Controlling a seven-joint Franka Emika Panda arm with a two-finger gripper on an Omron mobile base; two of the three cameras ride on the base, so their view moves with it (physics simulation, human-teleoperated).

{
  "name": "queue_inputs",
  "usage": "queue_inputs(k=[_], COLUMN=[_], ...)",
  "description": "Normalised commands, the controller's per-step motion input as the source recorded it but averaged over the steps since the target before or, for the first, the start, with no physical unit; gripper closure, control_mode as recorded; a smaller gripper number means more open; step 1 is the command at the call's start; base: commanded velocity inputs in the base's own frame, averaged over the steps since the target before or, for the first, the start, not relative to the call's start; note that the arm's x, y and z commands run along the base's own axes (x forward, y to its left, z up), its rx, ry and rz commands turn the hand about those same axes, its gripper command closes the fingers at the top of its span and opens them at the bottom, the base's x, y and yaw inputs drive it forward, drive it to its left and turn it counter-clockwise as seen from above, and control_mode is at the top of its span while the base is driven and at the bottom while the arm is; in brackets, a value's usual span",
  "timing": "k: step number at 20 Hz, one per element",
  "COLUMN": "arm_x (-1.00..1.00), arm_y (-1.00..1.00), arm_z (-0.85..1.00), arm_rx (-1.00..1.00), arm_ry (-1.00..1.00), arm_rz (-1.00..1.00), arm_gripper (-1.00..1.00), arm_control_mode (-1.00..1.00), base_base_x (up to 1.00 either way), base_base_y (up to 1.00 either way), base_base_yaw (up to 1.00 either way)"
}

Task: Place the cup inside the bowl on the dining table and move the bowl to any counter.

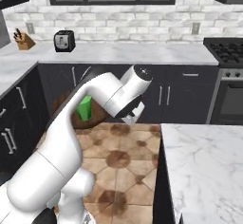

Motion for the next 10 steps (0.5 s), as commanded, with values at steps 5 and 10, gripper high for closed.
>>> queue_inputs(k=[5,10], arm_x=[0.00,0.00], arm_y=[0.00,0.00], arm_z=[0.00,0.00], arm_rx=[0.00,0.00], arm_ry=[0.00,0.00], arm_rz=[0.00,0.00], arm_gripper=[1.00,1.00], arm_control_mode=[1.00,1.00], base_base_x=[0.82,0.81], base_base_y=[0.33,0.36], base_base_yaw=[-0.08,-0.07])
